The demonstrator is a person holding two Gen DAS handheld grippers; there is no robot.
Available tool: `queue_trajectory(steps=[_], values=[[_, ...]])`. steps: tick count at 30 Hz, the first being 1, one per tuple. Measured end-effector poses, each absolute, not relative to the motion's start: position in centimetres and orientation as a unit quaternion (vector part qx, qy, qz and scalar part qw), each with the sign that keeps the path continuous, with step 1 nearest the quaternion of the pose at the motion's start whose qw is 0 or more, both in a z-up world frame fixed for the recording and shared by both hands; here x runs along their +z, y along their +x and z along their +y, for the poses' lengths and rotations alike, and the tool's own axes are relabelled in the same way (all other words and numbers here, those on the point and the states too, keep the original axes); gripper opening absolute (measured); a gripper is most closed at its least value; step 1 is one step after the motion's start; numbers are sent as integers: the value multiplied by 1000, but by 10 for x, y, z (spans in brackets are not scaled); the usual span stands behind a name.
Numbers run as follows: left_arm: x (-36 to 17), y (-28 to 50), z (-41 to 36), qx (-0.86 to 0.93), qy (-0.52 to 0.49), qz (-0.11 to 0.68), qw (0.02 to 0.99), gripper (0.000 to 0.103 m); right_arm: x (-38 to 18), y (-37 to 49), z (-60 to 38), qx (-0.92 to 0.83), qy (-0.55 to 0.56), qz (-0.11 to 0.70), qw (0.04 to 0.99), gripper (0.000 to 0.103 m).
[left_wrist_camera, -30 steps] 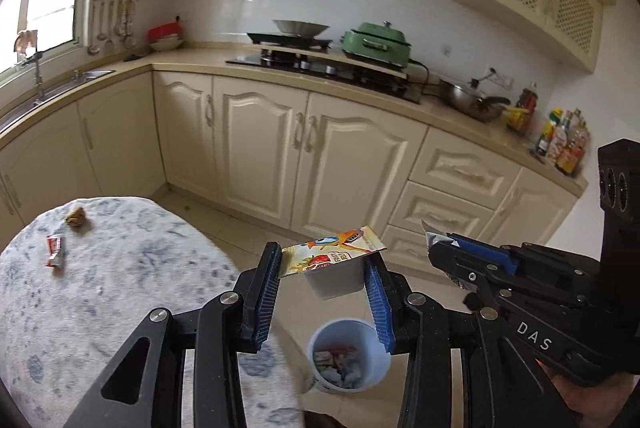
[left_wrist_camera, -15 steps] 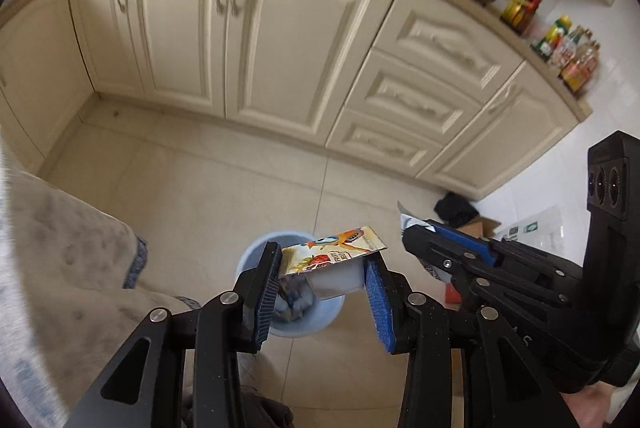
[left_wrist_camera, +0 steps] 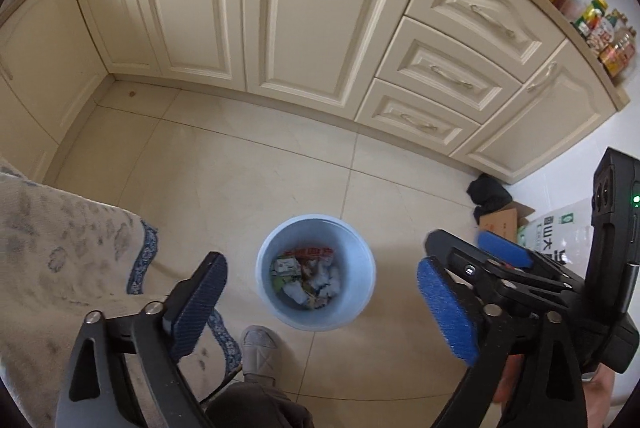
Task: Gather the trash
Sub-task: 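Carry the snack wrapper and white packet to the blue bucket and release both, then return both tools from the bucket to the table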
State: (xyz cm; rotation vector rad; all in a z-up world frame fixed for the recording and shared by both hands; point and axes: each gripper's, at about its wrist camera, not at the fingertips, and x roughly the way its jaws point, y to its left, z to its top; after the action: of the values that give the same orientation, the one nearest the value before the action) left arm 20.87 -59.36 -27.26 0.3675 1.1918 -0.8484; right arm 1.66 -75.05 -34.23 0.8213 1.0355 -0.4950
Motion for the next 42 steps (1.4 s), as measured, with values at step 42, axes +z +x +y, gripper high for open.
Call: queue_trajectory(steps=[42], values=[[-53,78,-107,-206,3,266,942,102,-64,122,-458,-73,186,323,925,103]])
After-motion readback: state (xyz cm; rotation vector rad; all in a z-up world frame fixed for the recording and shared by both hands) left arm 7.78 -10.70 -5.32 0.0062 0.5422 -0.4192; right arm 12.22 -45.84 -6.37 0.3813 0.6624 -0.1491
